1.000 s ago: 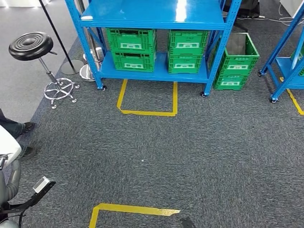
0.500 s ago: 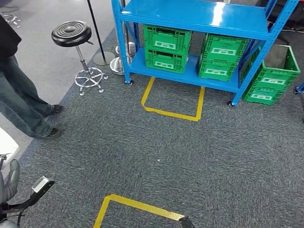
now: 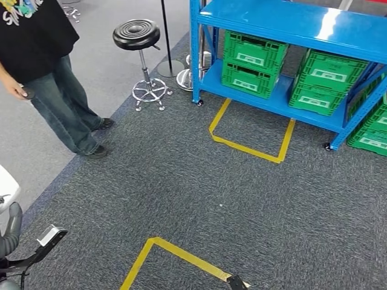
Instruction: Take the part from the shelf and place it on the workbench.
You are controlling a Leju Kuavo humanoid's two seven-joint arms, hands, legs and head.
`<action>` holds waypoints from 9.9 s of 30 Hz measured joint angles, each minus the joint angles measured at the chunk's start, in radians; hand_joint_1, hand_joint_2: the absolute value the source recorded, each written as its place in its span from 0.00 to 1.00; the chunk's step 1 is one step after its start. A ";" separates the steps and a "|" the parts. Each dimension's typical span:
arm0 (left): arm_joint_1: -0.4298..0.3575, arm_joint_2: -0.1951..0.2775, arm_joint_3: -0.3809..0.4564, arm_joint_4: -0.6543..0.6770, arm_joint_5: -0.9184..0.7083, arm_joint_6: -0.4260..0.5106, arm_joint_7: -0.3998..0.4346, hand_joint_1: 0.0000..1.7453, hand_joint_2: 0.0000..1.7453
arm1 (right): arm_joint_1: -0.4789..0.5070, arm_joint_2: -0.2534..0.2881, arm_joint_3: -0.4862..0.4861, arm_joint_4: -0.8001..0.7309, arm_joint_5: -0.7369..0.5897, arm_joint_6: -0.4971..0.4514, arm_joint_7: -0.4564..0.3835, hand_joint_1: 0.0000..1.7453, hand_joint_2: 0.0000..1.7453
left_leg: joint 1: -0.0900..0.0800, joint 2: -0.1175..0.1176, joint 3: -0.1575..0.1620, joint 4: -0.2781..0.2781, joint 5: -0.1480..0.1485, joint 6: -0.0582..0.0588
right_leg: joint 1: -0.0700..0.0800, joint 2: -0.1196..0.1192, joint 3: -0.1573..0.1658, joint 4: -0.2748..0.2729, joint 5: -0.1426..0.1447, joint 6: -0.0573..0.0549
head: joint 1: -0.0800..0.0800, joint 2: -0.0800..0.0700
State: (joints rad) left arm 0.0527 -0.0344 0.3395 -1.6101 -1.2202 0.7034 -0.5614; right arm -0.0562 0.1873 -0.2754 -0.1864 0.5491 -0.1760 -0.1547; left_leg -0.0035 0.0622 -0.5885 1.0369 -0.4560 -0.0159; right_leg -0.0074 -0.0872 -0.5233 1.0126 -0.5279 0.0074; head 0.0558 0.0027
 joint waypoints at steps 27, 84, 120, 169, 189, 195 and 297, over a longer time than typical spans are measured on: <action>-0.031 -0.077 0.009 -0.023 0.000 0.000 -0.050 1.00 1.00 | 0.016 -0.025 -0.002 0.000 0.004 0.017 -0.013 0.00 0.00 | 0.014 -0.062 -0.117 0.203 -0.061 -0.011 | -0.003 0.030 -0.013 0.000 0.011 -0.013 | 0.001 0.000; -0.081 -0.078 0.045 0.014 -0.041 0.000 -0.066 1.00 1.00 | 0.008 -0.011 -0.002 0.001 0.025 -0.010 -0.001 0.00 0.00 | 0.012 -0.082 -0.099 0.174 -0.094 -0.007 | -0.010 0.085 -0.036 0.012 0.023 -0.004 | 0.002 0.000; -0.167 -0.050 -0.237 0.150 -0.140 0.000 0.076 1.00 1.00 | 0.016 -0.044 -0.055 -0.002 0.015 -0.002 -0.018 0.00 0.00 | 0.005 -0.036 -0.079 0.121 -0.025 0.007 | -0.009 0.017 -0.038 0.009 0.026 -0.003 | 0.001 0.000; -0.268 -0.006 -0.466 0.264 -0.150 0.000 0.240 1.00 1.00 | 0.028 -0.064 -0.136 -0.001 -0.013 0.008 -0.013 0.00 0.00 | 0.004 -0.176 -0.026 -0.008 0.005 0.033 | -0.019 0.183 -0.068 0.019 0.033 0.036 | 0.006 0.000; -0.279 -0.001 -0.470 0.272 -0.147 0.001 0.239 1.00 1.00 | 0.022 -0.069 -0.137 -0.003 -0.001 0.008 -0.017 0.00 0.00 | -0.002 -0.040 -0.023 -0.026 0.019 0.049 | -0.005 0.017 -0.026 0.060 -0.053 0.038 | -0.001 0.000; -0.277 -0.004 -0.470 0.276 -0.147 0.001 0.239 1.00 1.00 | 0.028 -0.070 -0.137 -0.003 -0.001 0.008 -0.016 0.00 0.00 | 0.004 -0.123 -0.018 -0.025 0.015 0.053 | -0.008 0.091 -0.152 0.229 -0.060 0.045 | 0.006 0.000; -0.512 0.112 -0.465 0.783 -0.186 0.002 0.379 0.00 0.00 | 0.017 -0.071 -0.255 -0.002 0.054 0.058 -0.025 0.00 0.00 | -0.002 -0.057 0.034 -0.057 -0.002 0.060 | -0.002 0.084 -0.185 0.196 -0.057 0.039 | 0.016 0.000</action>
State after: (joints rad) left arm -0.4596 0.0773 -0.1251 -0.8275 -1.4064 0.7057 -0.1820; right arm -0.0389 0.1167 -0.5307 -0.1884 0.6027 -0.1175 -0.1797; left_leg -0.0051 0.0050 -0.5541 0.9794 -0.4584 0.0440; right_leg -0.0099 -0.0032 -0.7079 1.2084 -0.5850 0.0466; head 0.0718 0.0027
